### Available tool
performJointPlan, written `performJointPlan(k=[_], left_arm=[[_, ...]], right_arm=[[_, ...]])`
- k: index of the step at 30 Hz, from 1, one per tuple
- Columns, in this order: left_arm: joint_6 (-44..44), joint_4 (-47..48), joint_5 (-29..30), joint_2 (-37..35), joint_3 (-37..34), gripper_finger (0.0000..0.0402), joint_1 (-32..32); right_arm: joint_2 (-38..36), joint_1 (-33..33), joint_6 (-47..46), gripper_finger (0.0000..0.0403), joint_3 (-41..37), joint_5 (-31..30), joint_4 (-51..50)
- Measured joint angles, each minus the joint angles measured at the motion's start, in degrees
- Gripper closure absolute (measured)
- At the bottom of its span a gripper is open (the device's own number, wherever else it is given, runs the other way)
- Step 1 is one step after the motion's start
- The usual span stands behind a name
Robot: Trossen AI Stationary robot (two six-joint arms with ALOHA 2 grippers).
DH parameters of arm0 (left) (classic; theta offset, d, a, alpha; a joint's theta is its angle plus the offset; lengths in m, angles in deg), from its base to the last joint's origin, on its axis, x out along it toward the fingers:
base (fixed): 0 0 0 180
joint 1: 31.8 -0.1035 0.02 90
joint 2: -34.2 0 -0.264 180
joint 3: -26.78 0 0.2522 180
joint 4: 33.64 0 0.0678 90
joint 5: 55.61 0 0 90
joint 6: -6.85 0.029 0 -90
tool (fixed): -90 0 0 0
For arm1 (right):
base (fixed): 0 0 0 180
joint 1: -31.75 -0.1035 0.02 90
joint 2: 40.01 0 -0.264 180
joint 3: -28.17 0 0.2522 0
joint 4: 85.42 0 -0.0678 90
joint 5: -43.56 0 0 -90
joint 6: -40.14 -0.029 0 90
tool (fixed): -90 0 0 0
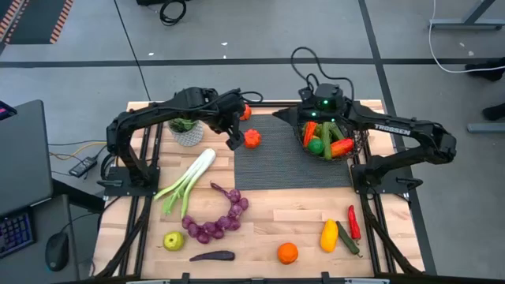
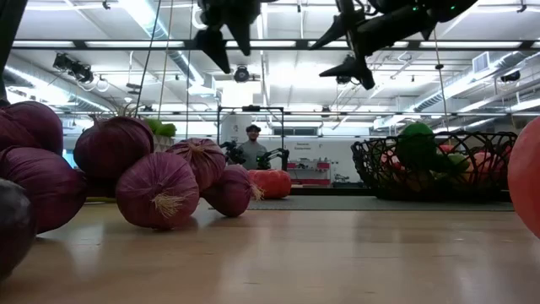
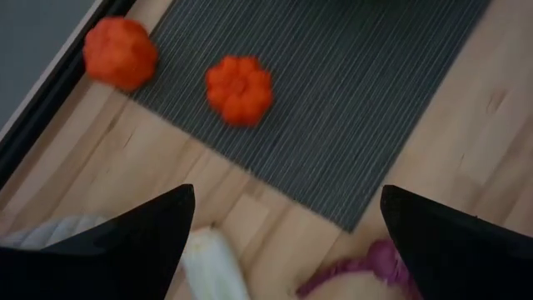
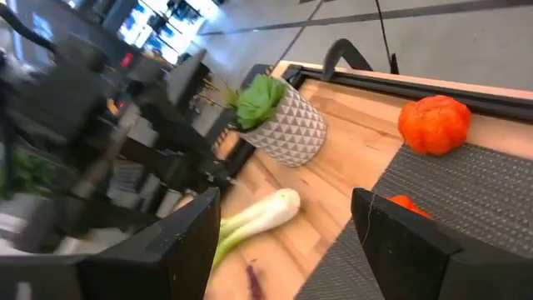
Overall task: Build produce basket
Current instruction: Put the bottom orange pumpkin into the black basket
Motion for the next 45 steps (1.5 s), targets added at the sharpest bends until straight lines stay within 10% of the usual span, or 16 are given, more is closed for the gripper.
performJointPlan(k=[17, 31, 45], left_arm=[[-0.3, 8.3, 0.1, -7.7, 0.0, 0.0011, -3.8], [-5.1, 9.6, -0.1, -10.3, 0.0, 0.0011, -3.6], [-4.4, 16.8, 2.8, -10.3, 0.0, 0.0011, -2.3]], right_arm=[[14.5, -3.9, 6.6, 0.0040, 1.8, 1.4, 15.9], [27.8, -6.5, 25.6, 0.0043, 19.3, -5.5, -11.4], [35.0, -10.0, 34.0, 0.0048, 20.3, -12.1, -21.3]])
